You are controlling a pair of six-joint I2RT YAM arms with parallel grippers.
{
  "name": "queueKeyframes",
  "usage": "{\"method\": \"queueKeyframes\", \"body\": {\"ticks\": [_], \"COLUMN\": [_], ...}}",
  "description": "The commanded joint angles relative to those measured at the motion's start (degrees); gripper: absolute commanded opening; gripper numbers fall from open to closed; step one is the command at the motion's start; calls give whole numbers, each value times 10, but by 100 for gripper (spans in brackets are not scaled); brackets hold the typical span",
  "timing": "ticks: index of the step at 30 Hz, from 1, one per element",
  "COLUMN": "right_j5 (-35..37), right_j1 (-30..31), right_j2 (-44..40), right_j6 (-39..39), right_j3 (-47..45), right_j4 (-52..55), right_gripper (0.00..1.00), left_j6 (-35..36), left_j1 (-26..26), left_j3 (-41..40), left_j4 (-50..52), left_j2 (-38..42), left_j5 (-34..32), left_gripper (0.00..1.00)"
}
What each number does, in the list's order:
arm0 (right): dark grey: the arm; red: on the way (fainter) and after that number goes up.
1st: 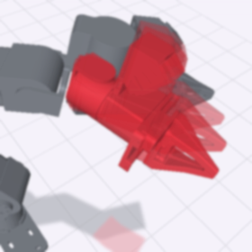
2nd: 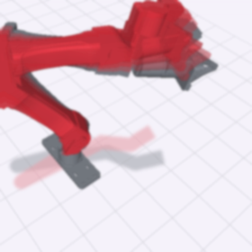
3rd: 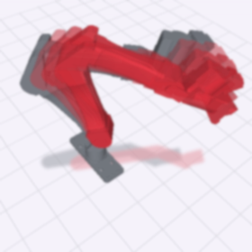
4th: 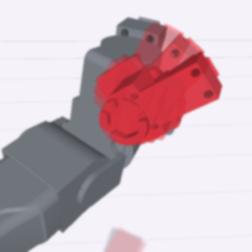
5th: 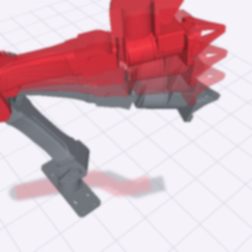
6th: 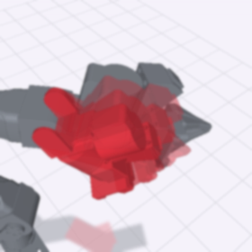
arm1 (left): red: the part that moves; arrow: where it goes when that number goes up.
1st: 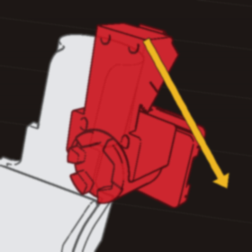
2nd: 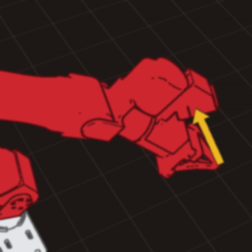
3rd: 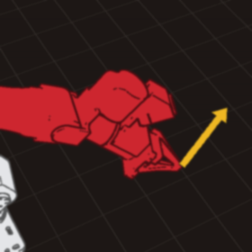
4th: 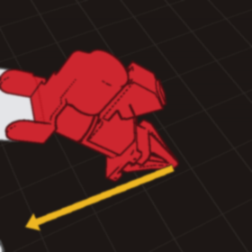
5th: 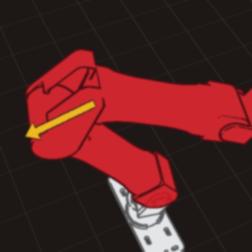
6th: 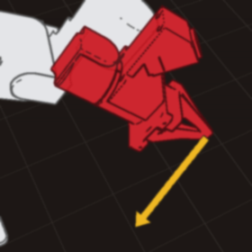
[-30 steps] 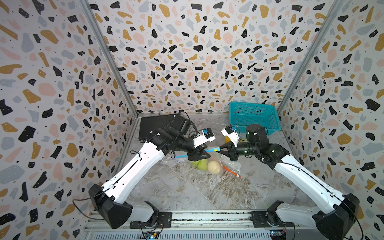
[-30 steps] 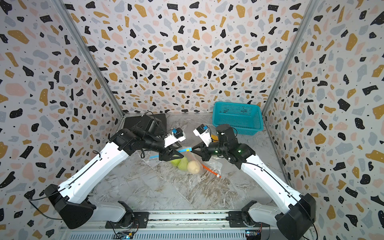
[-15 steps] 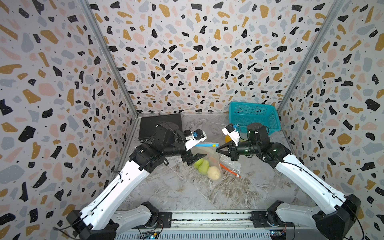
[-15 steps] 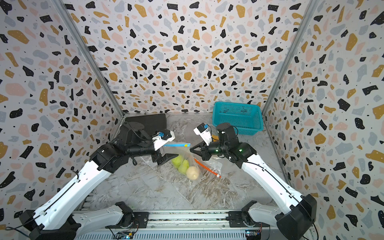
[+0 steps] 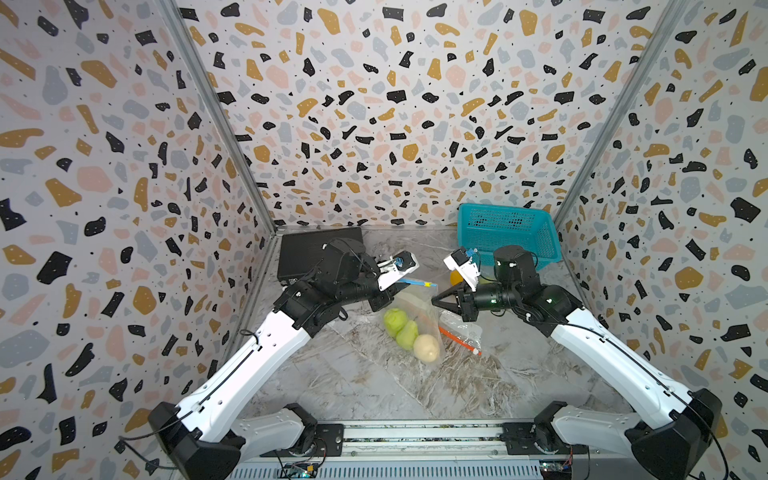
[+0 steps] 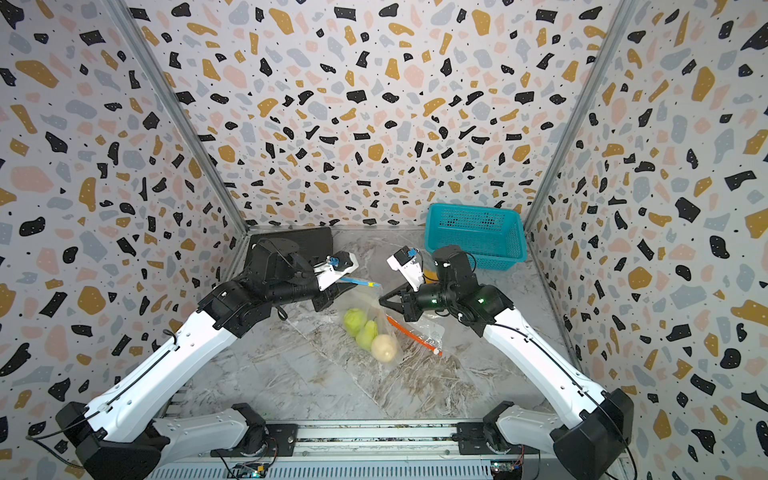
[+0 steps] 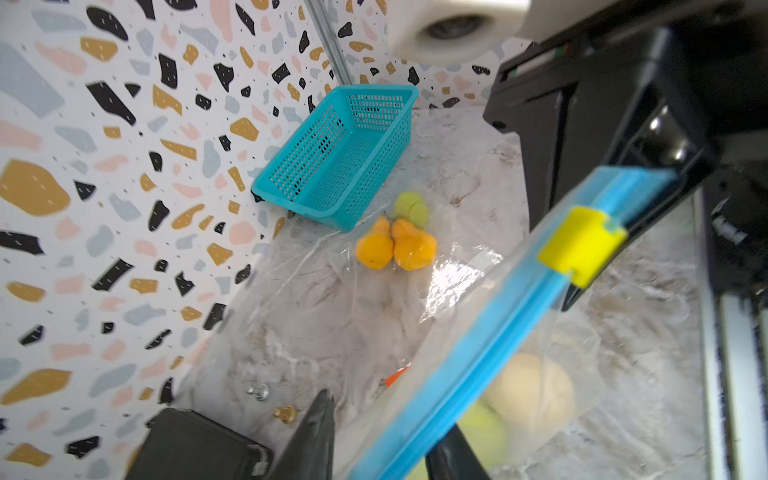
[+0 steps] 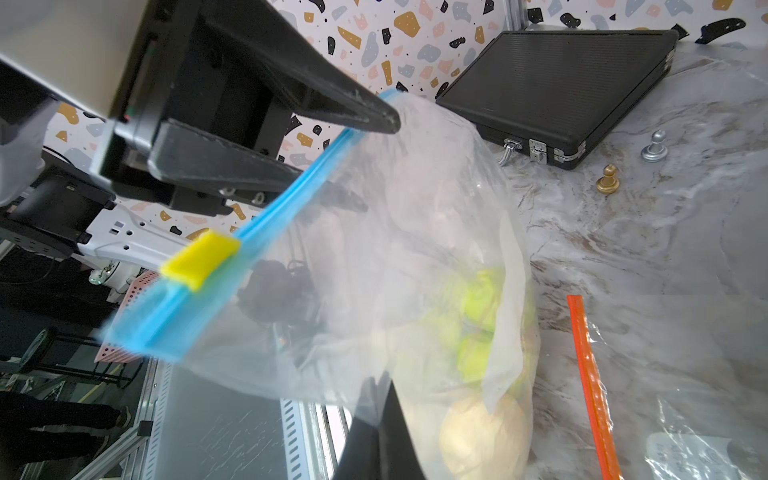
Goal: Open the zip-top bag and take out the pear
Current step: Pick up the zipper food storage bag at the center of the board.
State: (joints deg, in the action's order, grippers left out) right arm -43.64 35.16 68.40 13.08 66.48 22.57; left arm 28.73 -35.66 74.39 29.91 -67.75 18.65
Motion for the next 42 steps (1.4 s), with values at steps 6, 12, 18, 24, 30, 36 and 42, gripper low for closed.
{"method": "queueKeyframes", "body": {"ticks": [6, 12, 18, 24, 30, 36, 42], "right_j5": [-36, -25, -32, -25, -27, -25, -30], "right_j1": [-13, -31, -31, -31, -31, -31, -31], "right_j2": [-3, -35, -75, -84, -51, -30, -12], "right_j6": [-14, -82, -96, -106, -119, -115, -105], "right_j3": [6, 34, 54, 85, 114, 117, 125], "right_j4": [24, 101, 116, 129, 149, 133, 114], "right_gripper": [0, 50, 58, 57, 53, 51, 42], "left_j6": [9, 19, 14, 11, 9, 8, 9], "left_j1": [3, 3, 3, 4, 3, 3, 4], "left_j3": [53, 98, 105, 114, 121, 125, 129], "left_j4": [48, 124, 134, 143, 150, 154, 157], "left_j2": [-14, -43, -58, -65, -70, -73, -78], "left_j5": [70, 88, 93, 96, 98, 100, 100], "left_gripper": [0, 0, 0, 0, 0, 0, 0]}}
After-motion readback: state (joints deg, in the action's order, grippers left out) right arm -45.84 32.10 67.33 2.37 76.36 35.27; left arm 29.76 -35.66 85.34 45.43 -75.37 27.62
